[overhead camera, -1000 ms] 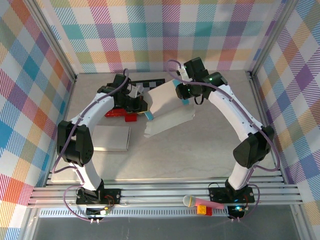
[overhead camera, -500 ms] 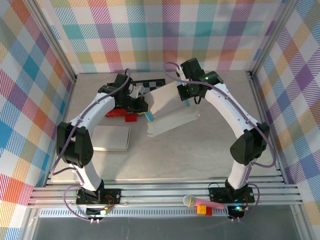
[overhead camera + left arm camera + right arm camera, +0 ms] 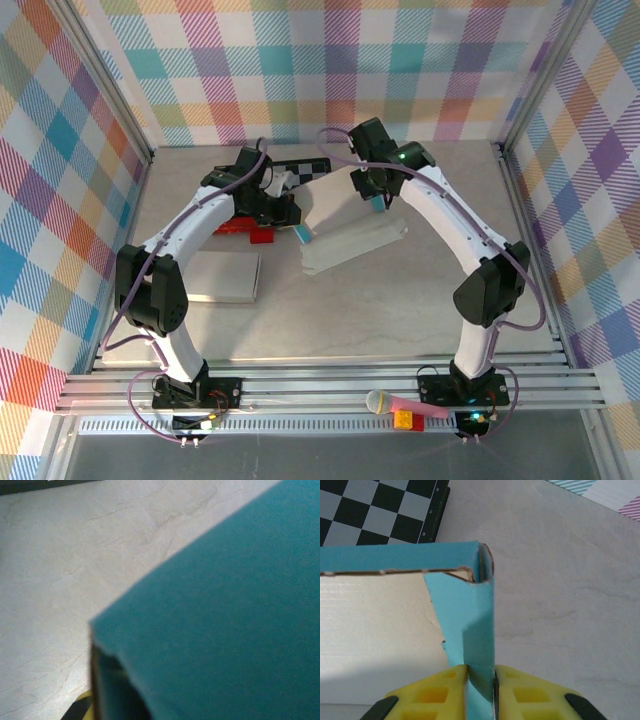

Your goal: Fold the paper box

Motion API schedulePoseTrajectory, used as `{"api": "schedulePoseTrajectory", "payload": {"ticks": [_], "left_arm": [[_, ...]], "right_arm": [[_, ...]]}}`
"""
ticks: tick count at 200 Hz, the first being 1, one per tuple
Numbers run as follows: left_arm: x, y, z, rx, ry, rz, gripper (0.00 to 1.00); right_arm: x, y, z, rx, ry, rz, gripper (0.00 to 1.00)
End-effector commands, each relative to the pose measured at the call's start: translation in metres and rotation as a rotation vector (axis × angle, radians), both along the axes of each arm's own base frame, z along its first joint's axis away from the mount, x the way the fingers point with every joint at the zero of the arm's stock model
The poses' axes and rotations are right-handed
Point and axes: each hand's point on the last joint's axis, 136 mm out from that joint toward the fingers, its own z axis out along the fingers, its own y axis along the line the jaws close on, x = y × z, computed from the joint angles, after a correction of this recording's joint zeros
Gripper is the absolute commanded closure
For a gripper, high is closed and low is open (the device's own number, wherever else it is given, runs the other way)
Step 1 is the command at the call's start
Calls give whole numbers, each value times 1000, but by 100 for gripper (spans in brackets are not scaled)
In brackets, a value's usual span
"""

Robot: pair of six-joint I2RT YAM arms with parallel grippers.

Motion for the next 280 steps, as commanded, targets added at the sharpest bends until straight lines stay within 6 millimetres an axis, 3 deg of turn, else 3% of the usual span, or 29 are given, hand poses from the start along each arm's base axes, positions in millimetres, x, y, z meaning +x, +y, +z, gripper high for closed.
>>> {"api": "schedulePoseTrajectory", "payload": {"ticks": [1,35,64,105,142,225,252,280], "left_arm": [[-4,-8,20,-29,-37,-27,100],[-4,-10,20,-26,-39,-29,100],[-4,-11,21,-31,-36,-30,100],[-6,-12,23,-40,-28,-25,100],[-4,-15,24,-54,-18,-14,100],[-1,-29,28,-98,-2,4,100],[-3,-29,27,-97,5,-1,100],[-3,-29,26,-97,5,-1,100]], "right_arm": [[5,-2,-2,-17,14,-9,78],[7,-6,-6,-25,27,-34,79],[7,-10,-10,-40,30,-74,100],[9,-44,6,-148,-59,-242,100],[6,-55,22,-267,-143,-348,100],[3,-28,17,-439,-194,-373,100],[7,-12,17,-289,-139,-274,100],[5,1,7,-116,-30,-175,87]]}}
